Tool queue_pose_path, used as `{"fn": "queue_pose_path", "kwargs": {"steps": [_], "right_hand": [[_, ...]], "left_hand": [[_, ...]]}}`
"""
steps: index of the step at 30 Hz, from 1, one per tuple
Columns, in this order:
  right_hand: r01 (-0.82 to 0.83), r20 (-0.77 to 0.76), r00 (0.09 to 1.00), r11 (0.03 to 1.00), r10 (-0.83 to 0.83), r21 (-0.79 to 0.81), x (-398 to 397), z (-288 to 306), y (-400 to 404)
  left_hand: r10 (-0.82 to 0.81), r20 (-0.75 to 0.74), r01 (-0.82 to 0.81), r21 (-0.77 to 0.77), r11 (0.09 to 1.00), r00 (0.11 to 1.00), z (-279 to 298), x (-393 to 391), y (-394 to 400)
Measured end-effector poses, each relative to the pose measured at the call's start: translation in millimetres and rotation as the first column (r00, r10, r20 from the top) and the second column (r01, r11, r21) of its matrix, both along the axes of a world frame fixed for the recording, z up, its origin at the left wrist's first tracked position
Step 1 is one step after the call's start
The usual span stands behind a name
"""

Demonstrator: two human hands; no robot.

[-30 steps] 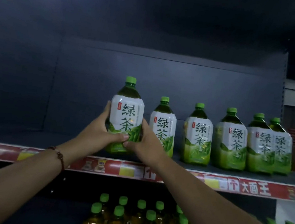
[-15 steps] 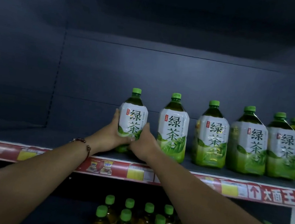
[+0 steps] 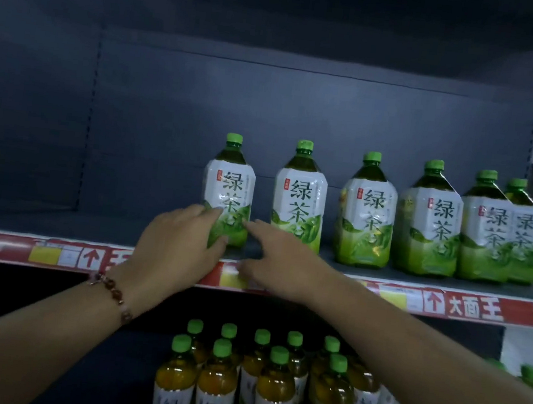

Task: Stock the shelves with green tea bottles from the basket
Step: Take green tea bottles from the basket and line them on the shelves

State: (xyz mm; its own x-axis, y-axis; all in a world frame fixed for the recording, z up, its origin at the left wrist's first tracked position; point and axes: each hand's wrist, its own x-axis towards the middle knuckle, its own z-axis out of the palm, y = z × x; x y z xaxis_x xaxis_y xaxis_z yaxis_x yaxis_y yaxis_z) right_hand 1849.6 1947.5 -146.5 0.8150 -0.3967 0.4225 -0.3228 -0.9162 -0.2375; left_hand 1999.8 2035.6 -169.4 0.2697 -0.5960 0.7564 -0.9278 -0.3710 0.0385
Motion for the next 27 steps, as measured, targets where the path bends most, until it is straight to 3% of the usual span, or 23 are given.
{"fn": "queue_pose_path", "kwargs": {"steps": [5,11,16,21,27], "right_hand": [[0.133,-0.085,0.983,0.950,-0.163,-0.283,-81,-26,-5],[0.355,-0.129,0.911,0.904,-0.392,-0.238,-199,-86,-33],[0.595,-0.204,0.762,0.789,-0.614,-0.150,-322,-171,-53],[0.828,-0.372,0.518,0.560,-0.770,-0.005,-454,-261,-38],[0.974,-0.569,0.227,0.192,-0.790,0.121,-593,-360,0]], "left_hand": [[-0.117,0.118,0.107,0.093,0.990,0.986,-33,-54,-1],[-0.348,0.106,0.321,0.211,0.923,0.931,-83,-158,-47],[-0.566,-0.018,0.527,0.390,0.755,0.824,-156,-277,-104],[-0.728,-0.154,0.679,0.526,0.512,0.668,-234,-412,-138],[-0.817,-0.301,0.742,0.636,0.212,0.492,-315,-555,-143]]}}
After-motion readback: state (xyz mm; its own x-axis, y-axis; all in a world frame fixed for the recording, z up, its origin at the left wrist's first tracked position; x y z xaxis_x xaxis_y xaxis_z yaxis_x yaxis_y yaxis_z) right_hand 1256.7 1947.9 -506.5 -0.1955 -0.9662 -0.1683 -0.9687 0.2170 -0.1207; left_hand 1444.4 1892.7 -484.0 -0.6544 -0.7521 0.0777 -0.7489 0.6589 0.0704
